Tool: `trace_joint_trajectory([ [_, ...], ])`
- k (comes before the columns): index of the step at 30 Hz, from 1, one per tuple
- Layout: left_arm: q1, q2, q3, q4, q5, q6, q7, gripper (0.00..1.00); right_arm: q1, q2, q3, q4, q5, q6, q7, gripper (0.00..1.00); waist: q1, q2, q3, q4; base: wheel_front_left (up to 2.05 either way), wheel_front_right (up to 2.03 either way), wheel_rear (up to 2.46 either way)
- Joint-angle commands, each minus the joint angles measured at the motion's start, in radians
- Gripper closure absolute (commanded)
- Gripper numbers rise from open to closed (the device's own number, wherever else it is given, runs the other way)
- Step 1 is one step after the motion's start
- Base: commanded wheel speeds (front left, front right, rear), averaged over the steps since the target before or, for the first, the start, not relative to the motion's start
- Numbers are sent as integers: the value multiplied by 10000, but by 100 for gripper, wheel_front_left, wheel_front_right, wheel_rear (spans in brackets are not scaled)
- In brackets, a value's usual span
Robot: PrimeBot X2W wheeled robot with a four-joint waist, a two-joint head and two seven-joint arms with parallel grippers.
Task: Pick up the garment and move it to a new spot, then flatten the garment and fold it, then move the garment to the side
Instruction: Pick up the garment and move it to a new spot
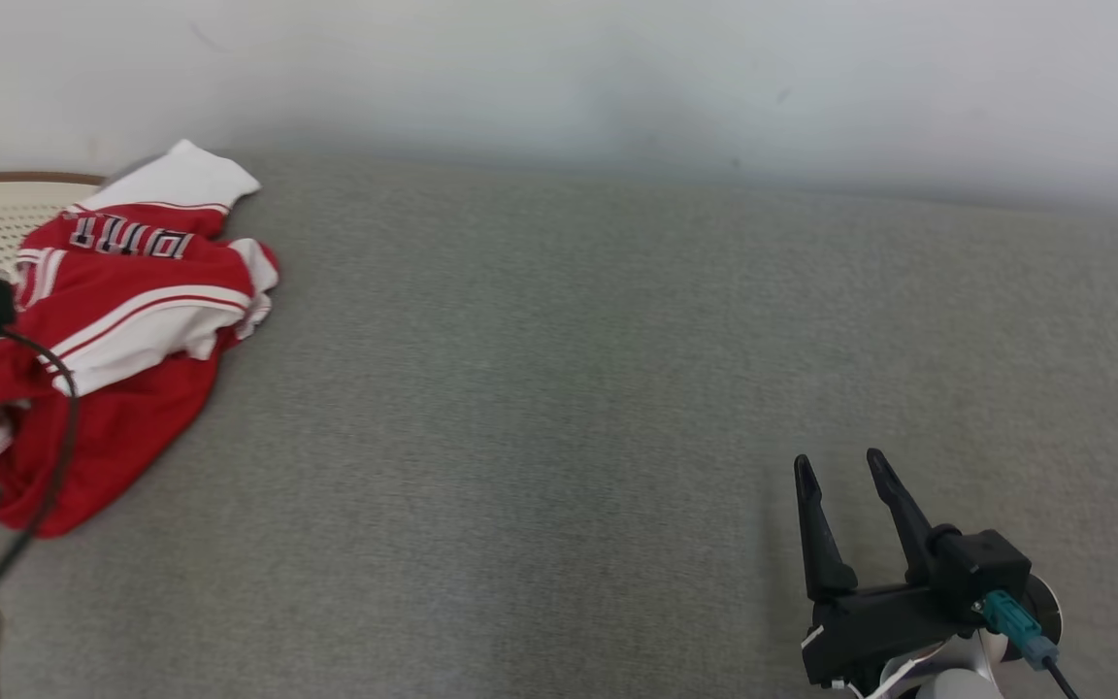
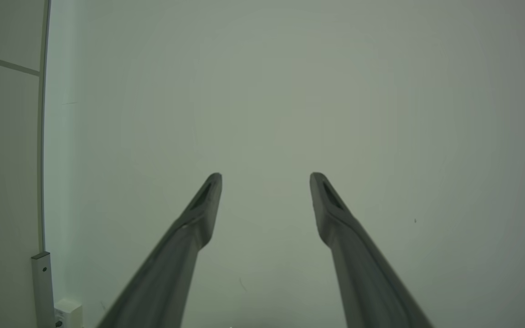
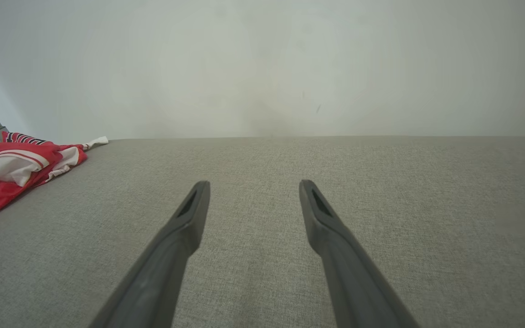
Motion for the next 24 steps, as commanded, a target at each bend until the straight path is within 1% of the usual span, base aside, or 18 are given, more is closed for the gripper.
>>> trace_joint_trajectory([
  [1,-228,85,62,204,-80,-54,-10,0,-134,-26,1,-22,-16,2,-54,0,-1,-1,477,-583,0,0,0],
  [8,-1193,786,11,2279,-178,-138,296,0,-379,-26,-13,-100,52,2,-80,0,-1,-1,905,-1168,0,0,0],
  [14,-1817,1249,9,4300,-506,-215,806,0,-517,-26,-10,-229,84,2,-96,0,-1,-1,1204,-1561,0,0,0],
  [18,-2087,1594,-175,5449,-398,-236,1275,0,-550,-26,5,-326,83,2,-96,0,-1,-1,1403,-1775,0,0,0],
  [24,-2344,2037,-410,6928,-314,-259,1669,0,-634,-26,-10,-448,62,2,-99,0,-1,-1,1671,-2053,0,0,0],
])
